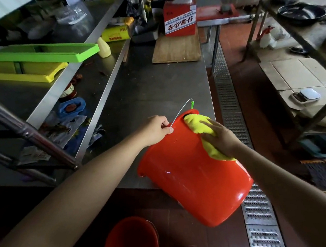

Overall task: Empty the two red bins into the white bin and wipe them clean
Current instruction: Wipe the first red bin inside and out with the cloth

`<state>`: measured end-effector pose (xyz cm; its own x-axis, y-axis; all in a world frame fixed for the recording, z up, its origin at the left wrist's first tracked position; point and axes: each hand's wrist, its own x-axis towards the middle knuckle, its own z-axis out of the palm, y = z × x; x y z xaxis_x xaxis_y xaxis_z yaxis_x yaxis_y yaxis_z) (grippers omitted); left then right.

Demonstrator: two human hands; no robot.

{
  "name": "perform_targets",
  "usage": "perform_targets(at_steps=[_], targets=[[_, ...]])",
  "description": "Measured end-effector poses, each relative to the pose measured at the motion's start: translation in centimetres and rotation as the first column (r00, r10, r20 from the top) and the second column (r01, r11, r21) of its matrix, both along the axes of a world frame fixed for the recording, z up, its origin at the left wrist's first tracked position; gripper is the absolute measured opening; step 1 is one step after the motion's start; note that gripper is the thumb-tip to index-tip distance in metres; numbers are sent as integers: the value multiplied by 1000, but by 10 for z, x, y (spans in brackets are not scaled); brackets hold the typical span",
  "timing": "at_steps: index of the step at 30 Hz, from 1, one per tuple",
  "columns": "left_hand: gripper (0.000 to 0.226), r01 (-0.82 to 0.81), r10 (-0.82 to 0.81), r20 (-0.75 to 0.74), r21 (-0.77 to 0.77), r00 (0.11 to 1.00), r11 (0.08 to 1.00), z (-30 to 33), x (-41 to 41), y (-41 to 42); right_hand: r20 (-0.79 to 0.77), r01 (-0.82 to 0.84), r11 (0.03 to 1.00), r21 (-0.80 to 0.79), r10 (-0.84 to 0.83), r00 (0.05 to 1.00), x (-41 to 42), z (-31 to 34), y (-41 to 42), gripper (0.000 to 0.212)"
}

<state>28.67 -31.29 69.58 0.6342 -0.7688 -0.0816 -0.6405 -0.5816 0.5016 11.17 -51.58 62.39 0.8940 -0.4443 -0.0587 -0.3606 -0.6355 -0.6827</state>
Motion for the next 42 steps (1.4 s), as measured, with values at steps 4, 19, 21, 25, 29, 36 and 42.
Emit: perform_targets(at_steps=[4,19,21,25,29,36,42], targets=[[23,-17,16,30,15,999,1000,0,0,-7,-30,11,993,-114,-14,999,-2,1,22,55],[22,20,-20,8,53,1000,998,-1,2,-14,-72,-216,735,-643,224,972,-51,-12,100,63],[22,24,-23,-7,57,1000,998,-2,3,-13,-74,-200,818,-539,190,979,-54,-8,67,63],[21,12,-10,-30,73,999,997,-2,2,-9,32,-104,987,-124,109,994,-56,-9,10,56],[22,-11,12,-18,88,1000,996,-5,2,-8,3,-12,993,116,11,1000,-58,-8,-8,56],[25,-43,41,31,68,999,997,-4,3,-10,-80,-89,801,-592,52,995,-67,-25,125,73],[25,8,-8,2,92,1000,996,-6,5,-7,-96,-229,638,-735,237,967,-86,-47,154,78]])
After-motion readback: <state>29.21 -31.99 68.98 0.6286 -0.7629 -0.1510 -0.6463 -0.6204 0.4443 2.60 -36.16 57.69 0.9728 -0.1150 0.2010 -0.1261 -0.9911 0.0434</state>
